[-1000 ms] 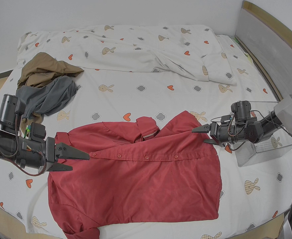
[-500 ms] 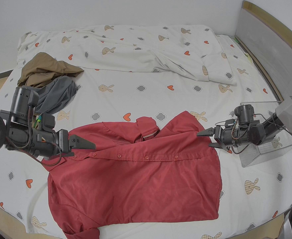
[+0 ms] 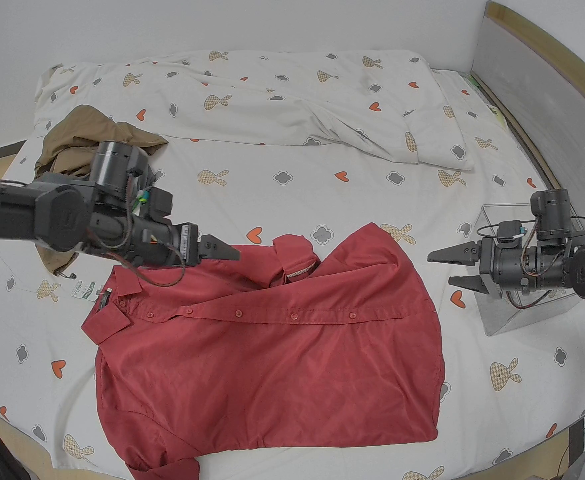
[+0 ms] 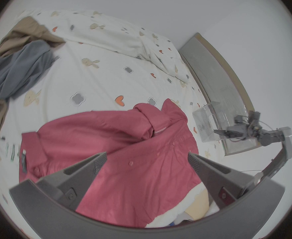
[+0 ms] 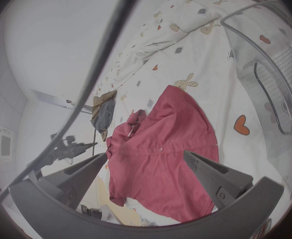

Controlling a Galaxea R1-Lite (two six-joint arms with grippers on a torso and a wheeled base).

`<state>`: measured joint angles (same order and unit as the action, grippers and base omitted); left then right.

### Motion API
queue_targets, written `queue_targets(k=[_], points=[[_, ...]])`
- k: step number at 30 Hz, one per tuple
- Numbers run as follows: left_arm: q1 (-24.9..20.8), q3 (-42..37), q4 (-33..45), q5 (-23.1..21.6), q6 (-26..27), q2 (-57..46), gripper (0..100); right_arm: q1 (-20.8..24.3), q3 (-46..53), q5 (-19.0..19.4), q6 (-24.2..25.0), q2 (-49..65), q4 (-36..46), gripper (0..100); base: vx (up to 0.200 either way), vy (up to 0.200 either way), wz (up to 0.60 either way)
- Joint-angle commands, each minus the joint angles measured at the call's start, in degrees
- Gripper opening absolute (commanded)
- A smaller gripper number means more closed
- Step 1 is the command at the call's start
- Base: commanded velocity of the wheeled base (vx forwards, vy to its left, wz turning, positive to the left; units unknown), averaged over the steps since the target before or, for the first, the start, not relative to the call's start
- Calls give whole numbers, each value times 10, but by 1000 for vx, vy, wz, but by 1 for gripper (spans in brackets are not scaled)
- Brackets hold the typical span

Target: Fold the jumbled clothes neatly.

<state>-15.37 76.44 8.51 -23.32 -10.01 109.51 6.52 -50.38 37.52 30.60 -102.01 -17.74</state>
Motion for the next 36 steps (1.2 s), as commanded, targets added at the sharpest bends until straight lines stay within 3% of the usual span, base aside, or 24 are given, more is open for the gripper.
queue_targets(k=[1,4,9,14,21,27,29,36], points=[[-36,121,20,44,47,142,100,13,64,17,-2,106,-1,100,0,0,0],[-55,196,61,102,54,190,100,15,81,17,-3,134,-1,100,0,0,0],[-66,278,106,105,54,235,100,13,103,17,-4,174,-1,100,0,0,0],[-65,301,104,106,55,256,100,9,121,17,-4,189,-1,100,0,0,0],[-65,241,41,105,92,240,100,7,134,17,-3,197,-1,100,0,0,0],[-77,118,-91,114,150,205,100,6,135,17,-3,202,-1,100,0,0,0],[-84,75,-172,144,156,204,100,6,135,17,-1,202,-1,100,0,0,0],[-86,81,-190,166,156,214,100,6,135,17,1,203,-1,100,0,0,0]])
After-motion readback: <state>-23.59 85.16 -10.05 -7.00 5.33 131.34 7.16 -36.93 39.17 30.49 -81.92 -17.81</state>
